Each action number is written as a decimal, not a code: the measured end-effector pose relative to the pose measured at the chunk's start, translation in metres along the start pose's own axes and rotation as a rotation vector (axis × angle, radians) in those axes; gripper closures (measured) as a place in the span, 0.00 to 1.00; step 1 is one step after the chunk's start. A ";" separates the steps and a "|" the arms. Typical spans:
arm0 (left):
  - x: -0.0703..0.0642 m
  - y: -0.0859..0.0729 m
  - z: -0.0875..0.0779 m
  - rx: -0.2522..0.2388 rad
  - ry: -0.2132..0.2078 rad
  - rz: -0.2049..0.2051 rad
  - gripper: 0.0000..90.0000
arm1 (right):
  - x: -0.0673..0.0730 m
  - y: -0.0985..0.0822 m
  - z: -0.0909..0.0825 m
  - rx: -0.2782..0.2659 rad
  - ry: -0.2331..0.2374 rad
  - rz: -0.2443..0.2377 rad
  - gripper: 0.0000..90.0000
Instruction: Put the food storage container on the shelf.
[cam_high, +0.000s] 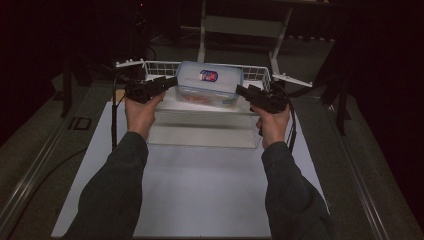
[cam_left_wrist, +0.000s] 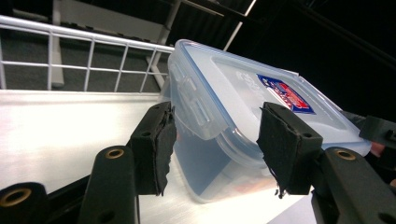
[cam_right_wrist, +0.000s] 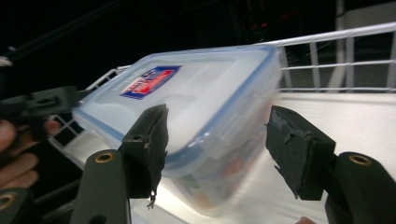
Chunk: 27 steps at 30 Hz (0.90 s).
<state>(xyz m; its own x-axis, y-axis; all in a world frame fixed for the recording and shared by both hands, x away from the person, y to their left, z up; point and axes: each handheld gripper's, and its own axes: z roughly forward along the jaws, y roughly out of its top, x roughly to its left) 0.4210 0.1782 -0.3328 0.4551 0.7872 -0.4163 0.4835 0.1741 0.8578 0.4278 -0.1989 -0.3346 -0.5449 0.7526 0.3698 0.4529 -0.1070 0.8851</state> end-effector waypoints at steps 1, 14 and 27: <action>0.000 0.000 -0.002 0.003 0.005 0.011 0.50 | 0.000 0.001 -0.002 -0.003 -0.011 -0.016 0.44; -0.013 -0.009 -0.023 0.029 -0.007 0.148 0.51 | 0.014 0.004 -0.030 0.084 -0.054 -0.270 0.47; -0.036 -0.040 -0.061 0.050 0.028 0.374 0.47 | 0.028 -0.015 -0.062 0.152 -0.042 -0.399 0.46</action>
<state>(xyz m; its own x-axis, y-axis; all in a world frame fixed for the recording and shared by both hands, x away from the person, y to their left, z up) 0.3400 0.1790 -0.3342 0.5866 0.8070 -0.0681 0.3239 -0.1567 0.9330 0.3627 -0.2167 -0.3199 -0.6709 0.7416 -0.0074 0.3128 0.2920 0.9038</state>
